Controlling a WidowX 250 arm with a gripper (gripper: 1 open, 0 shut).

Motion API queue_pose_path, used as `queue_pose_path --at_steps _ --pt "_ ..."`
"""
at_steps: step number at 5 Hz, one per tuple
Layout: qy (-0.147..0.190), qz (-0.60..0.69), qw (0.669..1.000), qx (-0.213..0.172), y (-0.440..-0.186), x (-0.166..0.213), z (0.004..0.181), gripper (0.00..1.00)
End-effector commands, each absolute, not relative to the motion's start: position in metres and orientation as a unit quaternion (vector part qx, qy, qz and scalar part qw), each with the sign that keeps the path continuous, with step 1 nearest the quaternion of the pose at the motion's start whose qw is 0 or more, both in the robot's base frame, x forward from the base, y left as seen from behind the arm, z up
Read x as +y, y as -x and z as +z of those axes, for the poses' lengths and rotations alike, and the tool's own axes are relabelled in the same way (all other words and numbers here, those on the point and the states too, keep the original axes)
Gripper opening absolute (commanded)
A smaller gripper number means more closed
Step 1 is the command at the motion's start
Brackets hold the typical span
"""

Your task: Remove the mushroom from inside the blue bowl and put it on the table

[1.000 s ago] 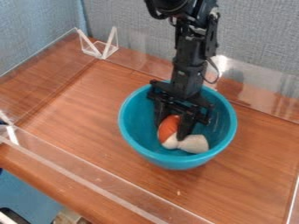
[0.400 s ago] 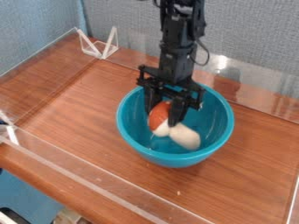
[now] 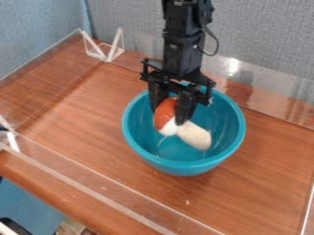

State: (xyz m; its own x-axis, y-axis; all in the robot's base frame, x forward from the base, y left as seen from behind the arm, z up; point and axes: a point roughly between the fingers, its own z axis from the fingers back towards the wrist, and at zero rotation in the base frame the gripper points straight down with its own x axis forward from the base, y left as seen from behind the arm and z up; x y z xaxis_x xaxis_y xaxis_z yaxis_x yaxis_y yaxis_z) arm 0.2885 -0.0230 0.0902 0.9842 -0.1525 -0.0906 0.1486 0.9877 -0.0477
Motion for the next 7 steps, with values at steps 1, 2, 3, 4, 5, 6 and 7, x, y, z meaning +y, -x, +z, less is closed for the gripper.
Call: queue_pose_path --at_steps 1,2,3,4,5,6,7 --pt "0.022 -0.071 0.997 0.009 -0.289 -0.018 0.112 0.00" --pt "0.023 -0.069 0.997 0.005 -0.286 -0.016 0.115 0.00" --pt "0.023 -0.065 0.998 0.000 -0.284 -0.011 0.117 0.00" --pt "0.023 -0.061 0.998 -0.003 -0.282 -0.008 0.119 0.00" --pt "0.023 -0.058 0.998 -0.007 -0.283 -0.006 0.119 0.00" --pt "0.023 -0.056 0.998 -0.010 -0.283 -0.004 0.120 0.00" --pt "0.024 -0.053 0.998 -0.012 -0.283 -0.002 0.120 0.00"
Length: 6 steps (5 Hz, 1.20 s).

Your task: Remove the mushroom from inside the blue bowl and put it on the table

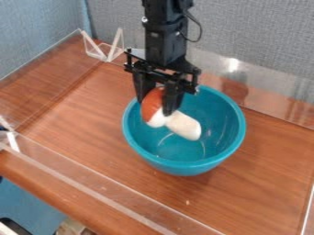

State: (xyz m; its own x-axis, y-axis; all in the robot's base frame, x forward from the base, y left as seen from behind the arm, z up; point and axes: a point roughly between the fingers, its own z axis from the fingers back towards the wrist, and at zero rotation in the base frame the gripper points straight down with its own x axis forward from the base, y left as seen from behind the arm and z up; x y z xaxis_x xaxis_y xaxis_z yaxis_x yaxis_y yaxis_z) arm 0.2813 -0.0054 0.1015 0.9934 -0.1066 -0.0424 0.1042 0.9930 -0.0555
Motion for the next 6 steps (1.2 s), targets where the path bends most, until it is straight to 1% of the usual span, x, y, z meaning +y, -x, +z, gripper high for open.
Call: queue_pose_path --at_steps 1,6 --pt "0.023 -0.050 0.998 -0.014 -0.284 0.001 0.121 0.00" --pt "0.021 -0.033 0.999 -0.020 -0.289 0.012 0.124 0.00"
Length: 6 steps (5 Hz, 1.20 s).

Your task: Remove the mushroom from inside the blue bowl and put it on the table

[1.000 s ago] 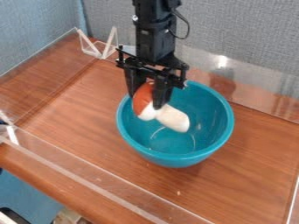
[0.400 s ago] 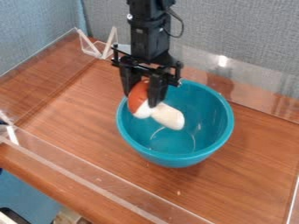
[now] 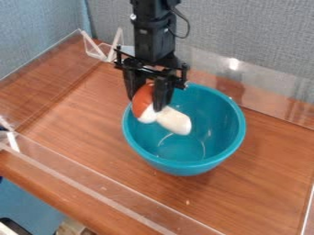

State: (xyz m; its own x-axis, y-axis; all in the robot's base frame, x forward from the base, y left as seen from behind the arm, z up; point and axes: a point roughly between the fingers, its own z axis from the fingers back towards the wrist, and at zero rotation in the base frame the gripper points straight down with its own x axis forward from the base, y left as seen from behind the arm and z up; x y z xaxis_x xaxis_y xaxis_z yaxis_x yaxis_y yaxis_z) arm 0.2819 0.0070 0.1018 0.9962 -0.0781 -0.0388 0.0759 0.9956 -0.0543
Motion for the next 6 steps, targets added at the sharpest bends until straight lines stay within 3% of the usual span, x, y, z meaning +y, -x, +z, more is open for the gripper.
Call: queue_pose_path --at_steps 1,4,6 --pt "0.021 -0.031 0.999 -0.021 -0.290 0.014 0.125 0.00" --pt "0.026 -0.132 0.991 -0.015 -0.283 -0.045 0.122 0.00" --pt "0.033 -0.207 0.978 0.009 -0.267 -0.091 0.091 0.00"
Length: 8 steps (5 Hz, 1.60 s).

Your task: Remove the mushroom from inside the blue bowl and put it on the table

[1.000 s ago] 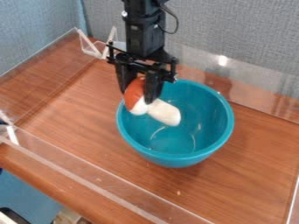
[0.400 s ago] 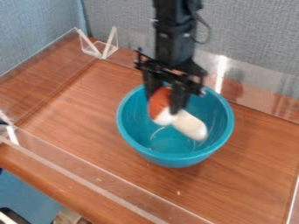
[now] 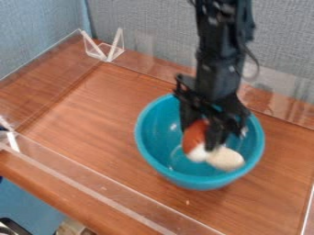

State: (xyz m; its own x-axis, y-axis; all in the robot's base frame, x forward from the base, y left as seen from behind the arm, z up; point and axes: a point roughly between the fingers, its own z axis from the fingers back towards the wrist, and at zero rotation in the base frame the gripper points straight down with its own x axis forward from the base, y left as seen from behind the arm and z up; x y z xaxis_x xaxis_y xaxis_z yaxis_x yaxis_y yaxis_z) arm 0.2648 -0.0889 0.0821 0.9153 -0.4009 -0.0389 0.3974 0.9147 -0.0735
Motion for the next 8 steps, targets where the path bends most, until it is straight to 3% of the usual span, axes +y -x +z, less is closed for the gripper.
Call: queue_pose_path --at_steps 1,8 --pt "0.032 -0.223 0.974 0.017 -0.2635 -0.0975 0.0783 0.00" --pt "0.023 -0.238 0.971 -0.005 -0.2643 -0.0966 0.0758 0.00"
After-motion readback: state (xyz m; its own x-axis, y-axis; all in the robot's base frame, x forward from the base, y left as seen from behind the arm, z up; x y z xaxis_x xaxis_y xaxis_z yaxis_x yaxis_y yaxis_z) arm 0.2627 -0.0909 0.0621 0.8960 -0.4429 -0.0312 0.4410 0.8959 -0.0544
